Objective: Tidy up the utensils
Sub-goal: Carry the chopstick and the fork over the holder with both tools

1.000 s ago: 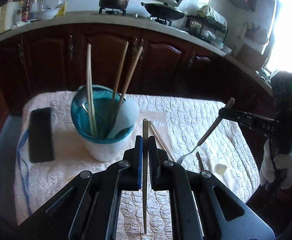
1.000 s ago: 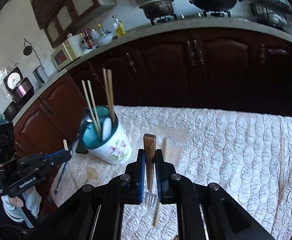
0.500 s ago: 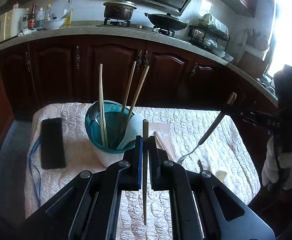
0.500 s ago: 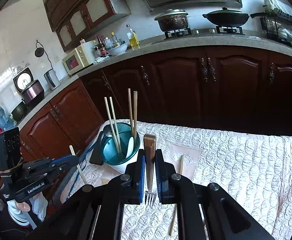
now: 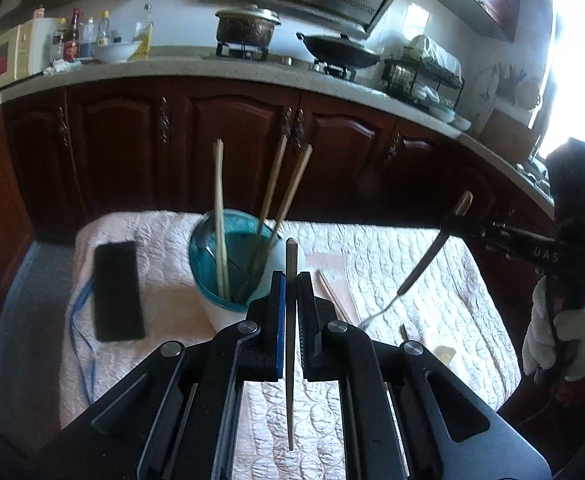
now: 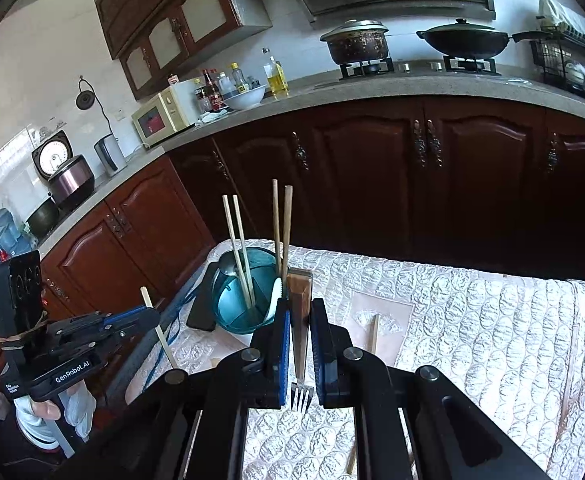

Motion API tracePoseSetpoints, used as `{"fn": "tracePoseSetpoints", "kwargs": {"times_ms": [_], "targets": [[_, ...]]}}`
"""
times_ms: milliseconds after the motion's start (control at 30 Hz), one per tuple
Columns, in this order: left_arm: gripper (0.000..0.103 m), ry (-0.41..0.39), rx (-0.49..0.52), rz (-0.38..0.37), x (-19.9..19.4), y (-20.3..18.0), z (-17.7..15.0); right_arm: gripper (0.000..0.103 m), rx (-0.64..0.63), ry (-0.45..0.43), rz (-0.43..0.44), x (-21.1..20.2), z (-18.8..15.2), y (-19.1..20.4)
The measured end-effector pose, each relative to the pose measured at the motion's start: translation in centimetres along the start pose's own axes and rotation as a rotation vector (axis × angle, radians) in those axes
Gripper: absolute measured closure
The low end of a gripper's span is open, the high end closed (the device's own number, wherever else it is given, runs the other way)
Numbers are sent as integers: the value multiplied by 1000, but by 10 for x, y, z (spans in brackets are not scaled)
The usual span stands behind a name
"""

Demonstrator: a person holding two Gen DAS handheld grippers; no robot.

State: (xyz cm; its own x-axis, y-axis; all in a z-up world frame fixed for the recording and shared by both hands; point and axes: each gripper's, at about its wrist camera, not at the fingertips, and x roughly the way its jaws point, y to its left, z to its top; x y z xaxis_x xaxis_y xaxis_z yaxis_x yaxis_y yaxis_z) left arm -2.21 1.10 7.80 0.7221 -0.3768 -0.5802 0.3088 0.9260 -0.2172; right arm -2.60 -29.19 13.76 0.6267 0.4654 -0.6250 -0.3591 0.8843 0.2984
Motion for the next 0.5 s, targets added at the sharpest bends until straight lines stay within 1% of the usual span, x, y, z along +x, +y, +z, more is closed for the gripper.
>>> {"fn": "tracePoseSetpoints", "kwargs": {"times_ms": [100, 267, 400, 500], "targets": [[99, -38, -11, 0, -15, 8, 14, 94, -8, -6, 14, -1, 5, 3], [99, -139, -23, 27, -41, 21, 53, 94, -2, -39, 64, -5, 23, 12], [99, -226, -19, 73, -47, 23, 83, 94, 1, -79, 107, -3, 47, 23], [99, -257, -20, 93, -39, 25, 98, 94, -9, -109, 109, 4, 65, 34]]}}
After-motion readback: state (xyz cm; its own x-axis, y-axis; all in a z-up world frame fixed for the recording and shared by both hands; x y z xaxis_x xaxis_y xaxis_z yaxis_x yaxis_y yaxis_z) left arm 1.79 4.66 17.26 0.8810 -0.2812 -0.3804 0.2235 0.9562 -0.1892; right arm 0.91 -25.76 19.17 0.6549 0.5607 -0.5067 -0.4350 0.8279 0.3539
